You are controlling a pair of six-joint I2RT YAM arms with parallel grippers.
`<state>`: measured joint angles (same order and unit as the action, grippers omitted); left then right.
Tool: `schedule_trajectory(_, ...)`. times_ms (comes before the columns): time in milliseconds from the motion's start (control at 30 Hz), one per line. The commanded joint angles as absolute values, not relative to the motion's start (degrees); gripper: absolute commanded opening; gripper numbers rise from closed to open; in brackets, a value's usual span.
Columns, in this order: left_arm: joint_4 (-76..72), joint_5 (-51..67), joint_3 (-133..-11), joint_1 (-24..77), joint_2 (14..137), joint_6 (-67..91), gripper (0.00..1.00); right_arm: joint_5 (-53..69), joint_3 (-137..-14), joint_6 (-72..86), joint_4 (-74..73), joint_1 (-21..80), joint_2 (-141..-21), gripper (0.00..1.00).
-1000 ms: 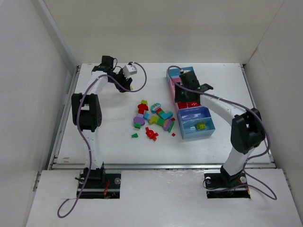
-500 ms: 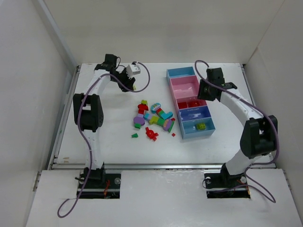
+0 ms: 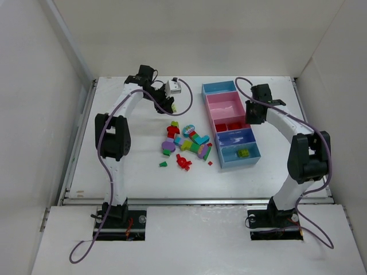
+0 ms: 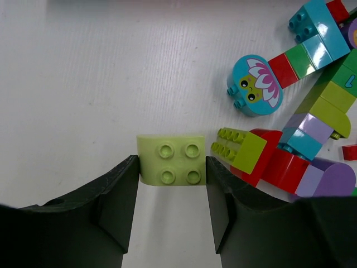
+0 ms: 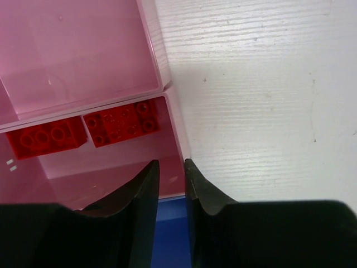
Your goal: Sort the legos into containers by color
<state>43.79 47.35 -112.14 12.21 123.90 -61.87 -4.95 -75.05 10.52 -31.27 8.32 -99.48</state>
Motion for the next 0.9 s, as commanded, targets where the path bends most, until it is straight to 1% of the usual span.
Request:
schedule_trajectory(0, 46.1, 50.0, -113.5, 12.8, 123.4, -63.2, 0.0, -5.5, -75.9, 9.0, -29.0, 8.0, -100.1, 0.29)
schedule_trajectory(33, 46.7, 50.0, -113.5, 13.4, 123.4, -63.2, 0.0, -5.0, -75.9, 9.0, -29.0, 8.0, -100.7, 0.24)
schedule_trajectory(133, 46.7, 50.5, -113.5, 14.7, 122.9, -63.2, 0.0, -4.5, -74.5, 9.5, -28.3, 8.0, -101.2, 0.16)
schedule_trajectory(167, 46.7, 51.1, -113.5, 15.3, 122.9, -63.2, 0.0, -4.5, -74.5, 9.5, -27.7, 8.0, -101.2, 0.12)
schedule_trajectory(233, 47.2, 51.1, -113.5, 15.9, 122.3, -63.2, 0.0, -3.8, -72.2, 10.3, -27.0, 8.0, -99.9, 0.1)
schedule_trajectory(300, 47.2, 51.6, -112.9, 16.4, 121.7, -63.2, 0.0, -3.3, -70.3, 12.4, -26.0, 8.0, -98.7, 0.06)
schedule_trajectory(433, 47.2, 51.6, -110.9, 18.3, 120.7, -63.2, 0.0, -2.7, -66.2, 14.8, -24.3, 8.0, -96.5, 0.03)
schedule_trajectory(533, 47.2, 51.6, -109.6, 18.8, 119.5, -63.2, 0.0, -2.2, -63.5, 16.3, -23.6, 8.0, -94.7, 0.03)
schedule_trajectory(867, 47.2, 53.3, -108.5, 21.0, 117.9, -63.2, 0.0, -6.2, -56.4, 19.6, -24.7, 8.0, -86.0, 0.03)
